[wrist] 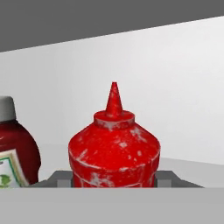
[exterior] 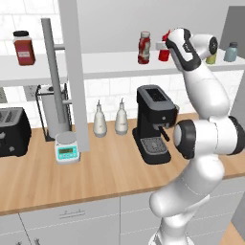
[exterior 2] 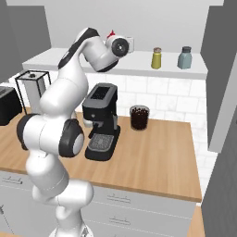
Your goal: Put the shaker and condiment bottle from the counter next to their counterparts in the cabinet.
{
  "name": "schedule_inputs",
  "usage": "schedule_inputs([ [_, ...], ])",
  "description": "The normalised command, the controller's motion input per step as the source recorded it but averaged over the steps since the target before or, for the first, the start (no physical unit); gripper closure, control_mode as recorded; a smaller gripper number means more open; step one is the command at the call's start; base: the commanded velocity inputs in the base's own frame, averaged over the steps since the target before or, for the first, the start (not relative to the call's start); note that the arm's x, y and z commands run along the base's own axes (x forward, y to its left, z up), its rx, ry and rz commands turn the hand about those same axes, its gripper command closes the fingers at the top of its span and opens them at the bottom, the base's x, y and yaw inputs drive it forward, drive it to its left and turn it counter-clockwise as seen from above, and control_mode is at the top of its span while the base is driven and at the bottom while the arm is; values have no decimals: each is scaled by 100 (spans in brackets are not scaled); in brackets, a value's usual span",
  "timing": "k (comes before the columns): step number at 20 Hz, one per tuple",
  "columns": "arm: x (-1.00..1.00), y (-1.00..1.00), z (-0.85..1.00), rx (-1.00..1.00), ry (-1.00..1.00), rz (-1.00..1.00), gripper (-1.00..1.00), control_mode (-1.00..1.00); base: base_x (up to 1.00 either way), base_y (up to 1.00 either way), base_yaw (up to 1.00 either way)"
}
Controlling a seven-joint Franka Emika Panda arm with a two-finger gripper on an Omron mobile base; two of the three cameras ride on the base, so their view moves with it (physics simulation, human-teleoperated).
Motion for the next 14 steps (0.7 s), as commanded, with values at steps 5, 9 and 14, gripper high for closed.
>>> schedule_inputs([
  [5,7,0,0,0,0,0,-100,-100,0,0,0],
  [9,5,0,0,0,0,0,-100,-100,0,0,0],
  [14,2,0,0,0,0,0,-100,-100,0,0,0],
])
